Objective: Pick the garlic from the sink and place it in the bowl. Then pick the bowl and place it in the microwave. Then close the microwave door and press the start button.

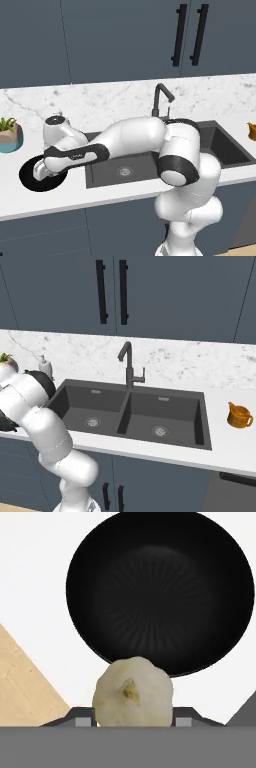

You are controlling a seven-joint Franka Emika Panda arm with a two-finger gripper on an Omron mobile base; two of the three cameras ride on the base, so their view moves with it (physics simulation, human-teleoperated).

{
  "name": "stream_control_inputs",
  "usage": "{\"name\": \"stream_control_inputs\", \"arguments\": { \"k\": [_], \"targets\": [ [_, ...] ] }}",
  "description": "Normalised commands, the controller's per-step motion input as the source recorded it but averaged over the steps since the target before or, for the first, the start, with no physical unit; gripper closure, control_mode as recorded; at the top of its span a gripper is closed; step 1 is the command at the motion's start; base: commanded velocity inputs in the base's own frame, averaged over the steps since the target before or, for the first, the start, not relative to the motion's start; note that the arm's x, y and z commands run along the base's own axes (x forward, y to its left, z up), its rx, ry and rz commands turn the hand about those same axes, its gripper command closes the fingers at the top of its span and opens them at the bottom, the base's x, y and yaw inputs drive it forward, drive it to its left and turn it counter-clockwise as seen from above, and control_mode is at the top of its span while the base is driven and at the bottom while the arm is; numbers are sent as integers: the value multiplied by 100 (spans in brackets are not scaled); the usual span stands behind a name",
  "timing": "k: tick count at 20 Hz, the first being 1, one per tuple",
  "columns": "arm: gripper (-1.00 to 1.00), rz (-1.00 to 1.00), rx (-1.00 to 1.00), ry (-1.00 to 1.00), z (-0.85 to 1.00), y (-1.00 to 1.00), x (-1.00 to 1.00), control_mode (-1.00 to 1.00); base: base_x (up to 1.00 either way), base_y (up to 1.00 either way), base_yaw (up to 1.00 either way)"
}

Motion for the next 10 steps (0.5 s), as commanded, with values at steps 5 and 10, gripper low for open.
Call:
{"name": "stream_control_inputs", "arguments": {
  "k": [5, 10],
  "targets": [
    [100, 0, -2, 1, -44, 44, 57, -100, 0, 0, 0],
    [100, -1, -4, -1, -3, 41, 37, -100, 0, 0, 0]
  ]
}}
